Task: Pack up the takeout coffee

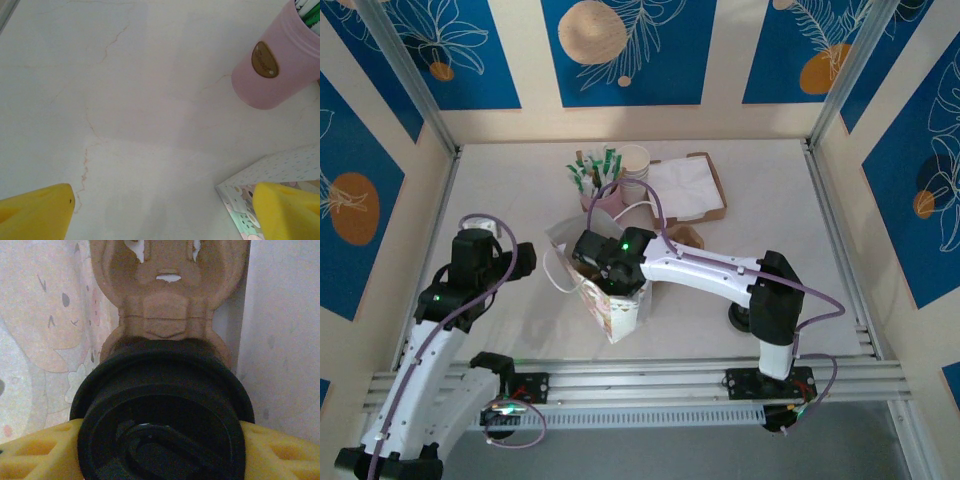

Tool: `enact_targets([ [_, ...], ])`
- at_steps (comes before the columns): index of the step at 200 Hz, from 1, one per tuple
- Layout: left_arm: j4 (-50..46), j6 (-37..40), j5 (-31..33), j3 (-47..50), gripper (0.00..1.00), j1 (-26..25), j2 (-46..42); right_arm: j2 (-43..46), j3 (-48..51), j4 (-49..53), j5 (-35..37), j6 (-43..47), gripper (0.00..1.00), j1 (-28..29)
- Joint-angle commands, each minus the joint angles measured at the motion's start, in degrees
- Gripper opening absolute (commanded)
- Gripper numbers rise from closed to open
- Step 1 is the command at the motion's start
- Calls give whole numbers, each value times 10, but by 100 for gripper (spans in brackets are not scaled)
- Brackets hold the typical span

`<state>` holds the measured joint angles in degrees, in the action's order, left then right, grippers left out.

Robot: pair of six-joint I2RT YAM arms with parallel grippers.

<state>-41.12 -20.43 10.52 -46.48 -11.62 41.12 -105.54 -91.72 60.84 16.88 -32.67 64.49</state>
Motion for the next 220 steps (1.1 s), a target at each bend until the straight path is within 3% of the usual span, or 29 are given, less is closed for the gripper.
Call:
enact_targets([
  [1, 4, 6, -9, 3, 92, 9, 2, -50, 35, -6, -31, -18, 52, 7],
  [220, 4, 6, -16, 3, 92, 9, 5, -19, 8, -12, -13, -27, 55, 9],
])
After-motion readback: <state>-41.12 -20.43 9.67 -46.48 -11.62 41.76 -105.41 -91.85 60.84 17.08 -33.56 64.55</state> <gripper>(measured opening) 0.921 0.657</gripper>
